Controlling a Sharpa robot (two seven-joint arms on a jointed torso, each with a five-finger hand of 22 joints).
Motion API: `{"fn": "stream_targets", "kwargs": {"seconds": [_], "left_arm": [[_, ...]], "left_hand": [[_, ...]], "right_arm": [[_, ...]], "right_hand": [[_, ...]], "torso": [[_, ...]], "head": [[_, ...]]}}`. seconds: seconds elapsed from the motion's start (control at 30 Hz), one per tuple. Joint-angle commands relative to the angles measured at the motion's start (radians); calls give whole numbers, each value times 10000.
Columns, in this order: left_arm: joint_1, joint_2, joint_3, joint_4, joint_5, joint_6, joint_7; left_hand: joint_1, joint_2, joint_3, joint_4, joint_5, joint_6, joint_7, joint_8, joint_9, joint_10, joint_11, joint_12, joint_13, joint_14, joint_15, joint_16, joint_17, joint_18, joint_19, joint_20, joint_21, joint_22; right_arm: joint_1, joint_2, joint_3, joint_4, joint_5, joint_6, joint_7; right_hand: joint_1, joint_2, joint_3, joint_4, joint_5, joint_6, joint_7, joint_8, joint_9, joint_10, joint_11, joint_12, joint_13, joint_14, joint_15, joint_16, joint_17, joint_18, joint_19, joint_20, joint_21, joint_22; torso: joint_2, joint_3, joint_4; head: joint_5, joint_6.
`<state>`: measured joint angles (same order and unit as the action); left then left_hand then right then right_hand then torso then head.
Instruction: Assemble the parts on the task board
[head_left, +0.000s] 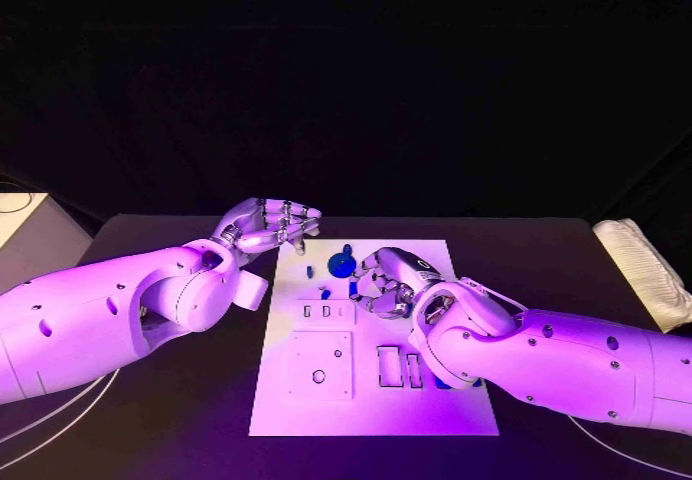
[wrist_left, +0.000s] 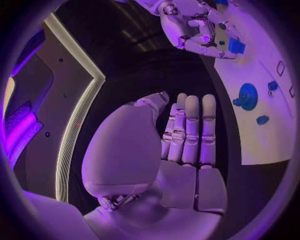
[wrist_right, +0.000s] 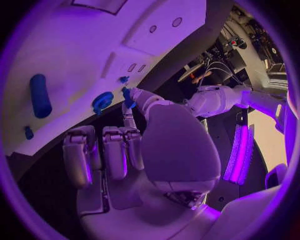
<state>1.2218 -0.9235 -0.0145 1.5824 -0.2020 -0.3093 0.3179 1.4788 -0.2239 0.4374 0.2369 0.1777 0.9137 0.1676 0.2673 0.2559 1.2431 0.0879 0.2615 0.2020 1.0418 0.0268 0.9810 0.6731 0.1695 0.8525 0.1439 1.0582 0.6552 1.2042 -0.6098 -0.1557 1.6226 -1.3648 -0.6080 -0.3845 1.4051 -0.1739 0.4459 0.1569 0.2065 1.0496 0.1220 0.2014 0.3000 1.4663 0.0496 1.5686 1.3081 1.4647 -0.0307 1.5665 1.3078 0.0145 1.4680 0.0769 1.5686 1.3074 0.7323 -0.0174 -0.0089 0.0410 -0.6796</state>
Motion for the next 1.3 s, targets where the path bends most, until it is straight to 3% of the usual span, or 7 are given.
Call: {"fn": "stream_targets", "kwargs": {"seconds": [0.03,0.23,0.4,0.93,1.3], "left_arm": [[9,51,1,0,-172,-321,-222],[9,101,-5,-16,-230,-348,-335],[9,135,-10,-28,-271,-345,-393],[9,154,-17,-36,-332,-285,-491],[9,152,-19,-38,-343,-246,-527]], "left_hand": [[-147,33,-11,-107,-28,15,-69,40,22,-157,-70,469,377,87,-28,202,112,145,27,-89,116,37],[-234,37,44,-168,-27,14,-93,48,52,-729,-111,1735,1389,238,-66,799,577,129,86,-129,363,190],[-265,25,109,-179,-25,-3,-100,52,67,-996,-121,2208,1745,822,-85,1517,1441,49,439,-148,714,651],[-291,13,172,-182,-27,-22,-101,61,84,-1190,-120,2490,1945,1367,-91,2176,2273,10,598,-156,922,887],[-291,13,172,-182,-27,-22,-101,61,84,-1190,-120,2490,1945,1367,-91,2176,2273,10,598,-156,922,887]], "right_arm": [[-93,174,-6,-72,-900,-7,-502],[-224,503,-47,-280,-1164,112,-617],[-369,680,-72,-399,-1306,196,-674],[-632,1025,-122,-673,-1631,471,-876],[-712,1136,-136,-834,-1969,446,-897]], "right_hand": [[-46,31,45,0,42,45,-10,47,33,1045,-83,21,2627,1061,23,43,2630,-145,1028,-11,22,2634],[-153,-3,37,2,36,23,-1,61,40,1045,-75,21,2627,1061,35,43,2630,-145,1028,3,22,2634],[-179,-14,35,1,35,21,-1,66,42,1045,-73,21,2627,1061,37,43,2630,-145,1028,7,22,2634],[-262,-42,27,4,33,16,-1,83,49,1045,-72,21,2627,1061,42,43,2630,-145,1028,15,22,2634],[-358,-97,13,-2,32,-18,3,90,52,1045,-68,21,2627,1061,46,43,2630,-145,1028,22,22,2634]], "torso": [[6,-3,0],[16,4,-3],[19,5,-16],[20,11,-18],[27,21,-8]], "head": [[46,-48],[64,-87],[99,-131],[136,-210],[158,-211]]}}
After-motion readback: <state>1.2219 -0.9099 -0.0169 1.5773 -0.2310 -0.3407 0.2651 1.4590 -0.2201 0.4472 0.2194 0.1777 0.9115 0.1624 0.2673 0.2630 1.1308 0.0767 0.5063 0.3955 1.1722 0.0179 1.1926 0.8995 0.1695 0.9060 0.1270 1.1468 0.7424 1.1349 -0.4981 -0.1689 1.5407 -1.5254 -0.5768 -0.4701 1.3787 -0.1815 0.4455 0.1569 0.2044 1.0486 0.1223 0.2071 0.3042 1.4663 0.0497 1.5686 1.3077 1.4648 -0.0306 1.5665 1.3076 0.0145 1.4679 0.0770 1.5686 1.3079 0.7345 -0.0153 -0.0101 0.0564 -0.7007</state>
